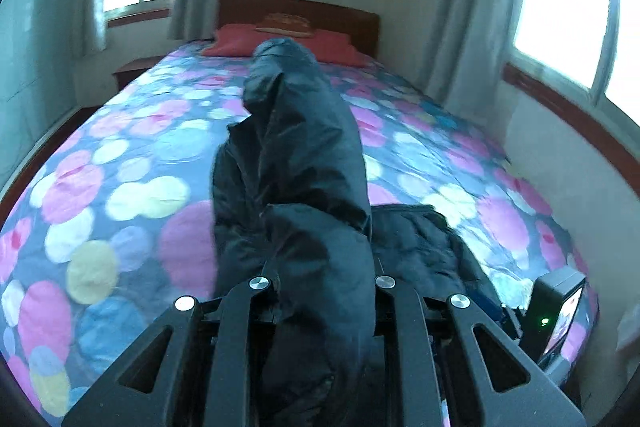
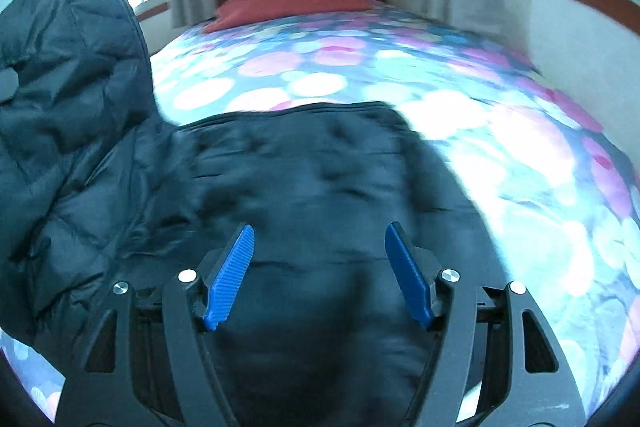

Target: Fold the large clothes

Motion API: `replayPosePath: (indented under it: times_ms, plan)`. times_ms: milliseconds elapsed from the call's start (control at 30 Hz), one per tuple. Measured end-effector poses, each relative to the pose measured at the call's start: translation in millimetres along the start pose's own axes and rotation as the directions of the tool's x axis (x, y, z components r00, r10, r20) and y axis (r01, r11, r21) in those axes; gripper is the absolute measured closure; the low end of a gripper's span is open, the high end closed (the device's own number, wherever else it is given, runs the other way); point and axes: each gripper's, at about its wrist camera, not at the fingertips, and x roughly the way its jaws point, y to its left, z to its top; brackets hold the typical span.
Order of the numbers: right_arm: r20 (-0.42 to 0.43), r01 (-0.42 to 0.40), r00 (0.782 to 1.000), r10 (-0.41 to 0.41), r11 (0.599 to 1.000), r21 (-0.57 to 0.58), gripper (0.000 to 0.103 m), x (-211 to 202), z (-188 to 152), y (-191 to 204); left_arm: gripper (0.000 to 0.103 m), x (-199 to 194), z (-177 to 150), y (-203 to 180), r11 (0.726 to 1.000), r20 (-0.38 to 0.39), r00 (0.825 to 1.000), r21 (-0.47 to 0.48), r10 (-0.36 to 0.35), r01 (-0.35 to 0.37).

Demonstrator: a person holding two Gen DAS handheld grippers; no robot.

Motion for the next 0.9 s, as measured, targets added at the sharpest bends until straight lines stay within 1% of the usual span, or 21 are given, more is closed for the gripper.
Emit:
replayPosePath:
  times_ms: [167,267,433,633,767,900]
  plan:
    - [0.007,0.056,0.998,-0.056,0.996,0.074,0.035,-10,0,-43,0.085,40,-7,-49,0.998,-0.06,0.998,0.052,-0.029,0.032]
    - [-0.002,0.084,0.996,-0.084,0.99,0.114,0.035,-13,-3,-69,0.085,70,-17,-78,0.996,-0.105,0.994,0.081,-0.04,0.048]
    - [-0.03,0.121,0.993,-0.118,0.98,0.16,0.035,-11,-11,-100,0.085,98,-41,-112,0.988,-0.158,0.987,0.145,-0.029,0.052]
    - [-0.069,0.131,0.99,-0.12,0.972,0.196,0.035,-5,-24,-118,0.085,118,-60,-133,0.98,-0.174,0.985,0.194,-0.008,0.042]
    - [-0.082,0.128,0.99,-0.112,0.968,0.215,0.035,0,-28,-123,0.085,126,-71,-142,0.971,-0.163,0.987,0.24,0.018,0.022]
    - [-0.083,0.123,0.991,-0.107,0.966,0.226,0.035,0,-29,-125,0.085,128,-74,-147,0.965,-0.157,0.987,0.263,0.035,0.008]
